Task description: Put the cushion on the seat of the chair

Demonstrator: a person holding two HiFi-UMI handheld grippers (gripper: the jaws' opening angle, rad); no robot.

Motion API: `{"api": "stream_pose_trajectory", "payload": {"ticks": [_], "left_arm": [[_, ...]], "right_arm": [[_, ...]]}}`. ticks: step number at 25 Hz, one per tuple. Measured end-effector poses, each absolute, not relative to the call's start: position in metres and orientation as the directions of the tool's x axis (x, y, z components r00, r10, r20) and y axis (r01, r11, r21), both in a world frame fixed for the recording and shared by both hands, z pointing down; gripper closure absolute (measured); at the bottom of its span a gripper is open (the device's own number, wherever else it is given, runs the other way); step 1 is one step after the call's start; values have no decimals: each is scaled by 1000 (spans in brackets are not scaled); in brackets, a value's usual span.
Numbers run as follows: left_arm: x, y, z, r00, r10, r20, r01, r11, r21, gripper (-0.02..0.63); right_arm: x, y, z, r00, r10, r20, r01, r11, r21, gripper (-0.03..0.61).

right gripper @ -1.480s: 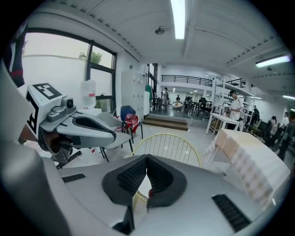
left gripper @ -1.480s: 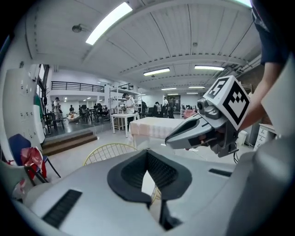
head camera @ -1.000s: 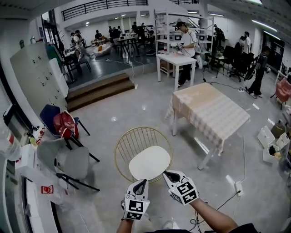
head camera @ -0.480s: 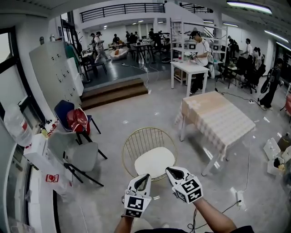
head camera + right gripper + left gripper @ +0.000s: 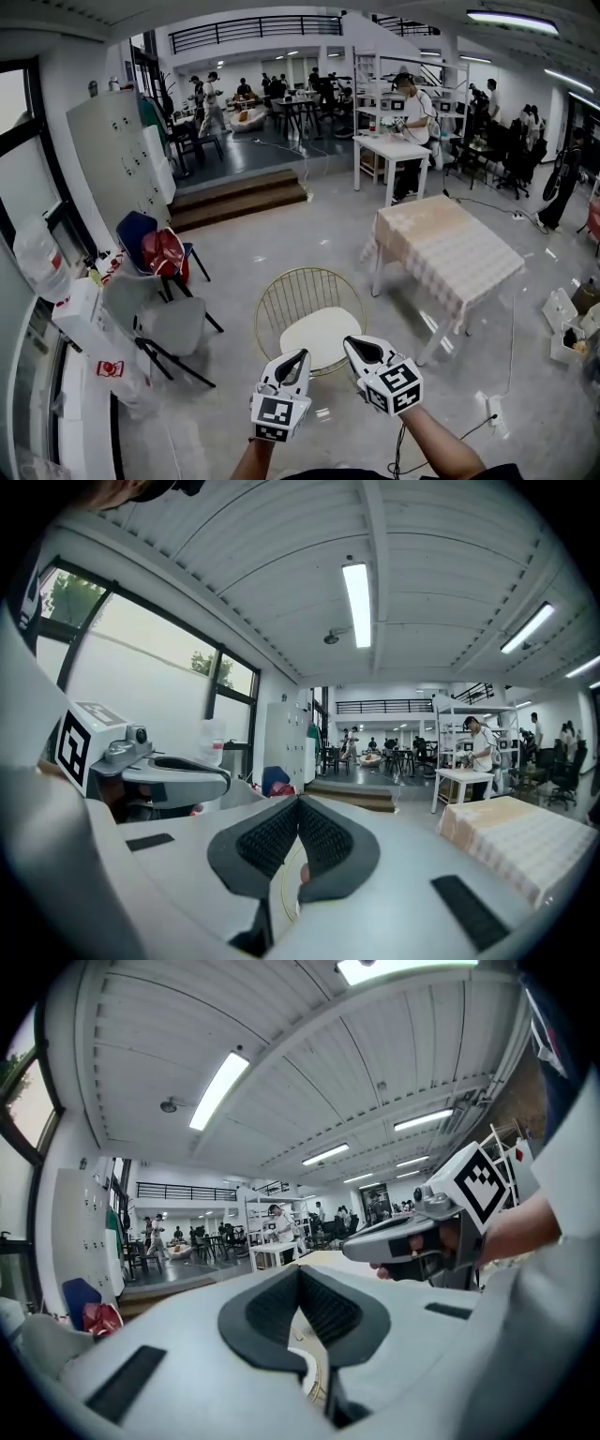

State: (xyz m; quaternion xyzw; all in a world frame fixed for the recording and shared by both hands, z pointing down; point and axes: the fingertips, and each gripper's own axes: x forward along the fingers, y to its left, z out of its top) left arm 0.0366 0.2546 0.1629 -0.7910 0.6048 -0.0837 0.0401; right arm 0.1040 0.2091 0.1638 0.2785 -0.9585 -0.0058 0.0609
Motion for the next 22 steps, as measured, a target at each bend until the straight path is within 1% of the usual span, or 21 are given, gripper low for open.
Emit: {"api": "stream_pose_trajectory", "payload": {"ticks": [8, 22], "left_arm": [[18, 259, 144, 243, -968, 56, -952, -249, -178, 609], [13, 254, 137, 283, -958, 45, -937, -286, -200, 609]], "right_arm": [[94, 217, 151, -834, -544, 91, -542, 839, 47, 560], [83, 212, 137, -819, -571, 53, -570, 821, 40, 560]]}}
